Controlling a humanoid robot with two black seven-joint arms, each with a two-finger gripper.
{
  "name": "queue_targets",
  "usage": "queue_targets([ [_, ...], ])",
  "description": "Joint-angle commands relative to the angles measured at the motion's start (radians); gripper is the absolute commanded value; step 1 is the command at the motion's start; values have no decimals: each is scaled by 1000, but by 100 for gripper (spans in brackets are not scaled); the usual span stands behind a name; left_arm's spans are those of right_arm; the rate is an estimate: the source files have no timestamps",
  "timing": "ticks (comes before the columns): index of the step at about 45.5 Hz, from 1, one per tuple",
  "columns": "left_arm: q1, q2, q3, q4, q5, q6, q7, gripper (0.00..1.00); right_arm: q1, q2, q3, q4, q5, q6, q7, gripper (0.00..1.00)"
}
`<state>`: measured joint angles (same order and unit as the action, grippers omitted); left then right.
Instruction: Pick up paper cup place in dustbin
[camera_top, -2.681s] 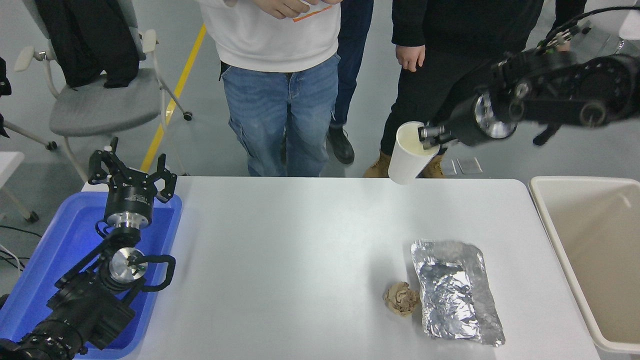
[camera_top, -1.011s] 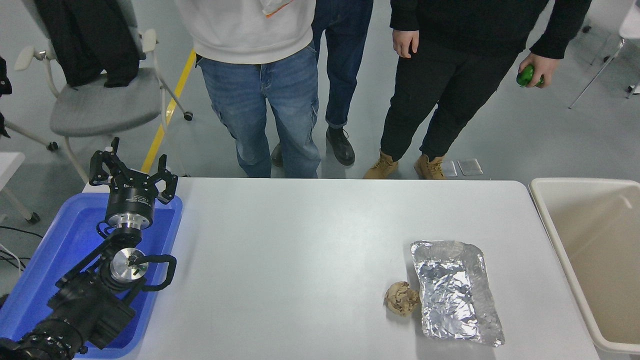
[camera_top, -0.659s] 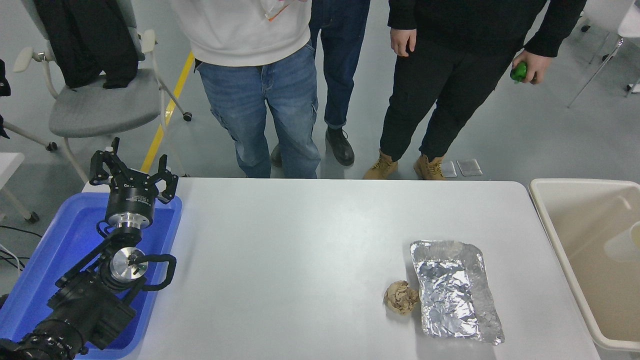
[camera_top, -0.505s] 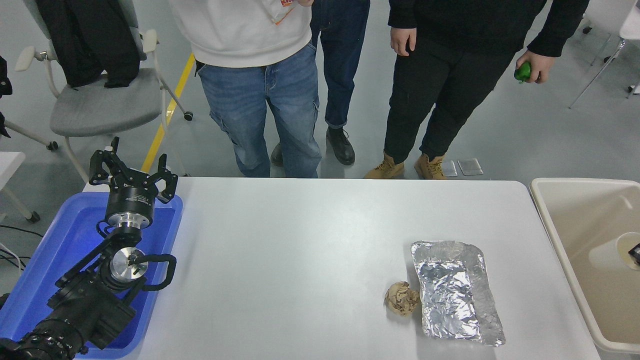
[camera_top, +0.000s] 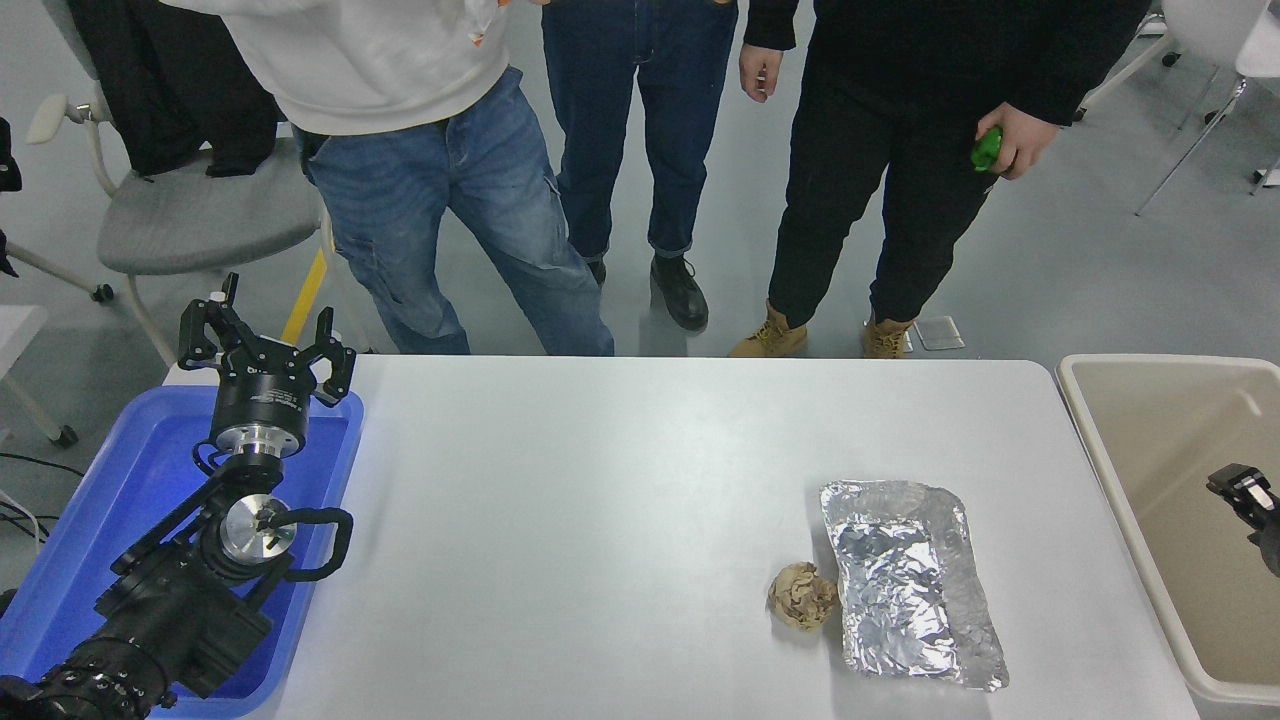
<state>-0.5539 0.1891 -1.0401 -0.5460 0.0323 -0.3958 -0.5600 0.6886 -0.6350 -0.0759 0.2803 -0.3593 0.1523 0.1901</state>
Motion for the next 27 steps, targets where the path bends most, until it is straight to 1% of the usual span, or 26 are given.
queue_targets([
  [1,0,0,0,0,0,0,0,99,264,-173,-171,315,-30,3,-1,100],
  [8,0,0,2,0,0,0,0,99,555,-261,-428,558,-133,4,-1,100],
  [12,-1,0,2,0,0,0,0,99,737,-272,-585,677,-182,23,0,100],
  [16,0,0,2,0,0,0,0,99,948,-261,-776,796,-187,56,0,100],
  [18,0,0,2,0,0,0,0,99,1061,-241,-885,862,-184,78,-1,100],
  [22,0,0,2,0,0,0,0,99,1287,-148,-1083,1005,-179,113,0,100],
  [25,0,1,2,0,0,0,0,99,1423,-82,-1169,1111,-178,139,0,100],
  [27,0,0,2,0,0,0,0,99,1492,-51,-1182,1180,-176,171,0,100],
])
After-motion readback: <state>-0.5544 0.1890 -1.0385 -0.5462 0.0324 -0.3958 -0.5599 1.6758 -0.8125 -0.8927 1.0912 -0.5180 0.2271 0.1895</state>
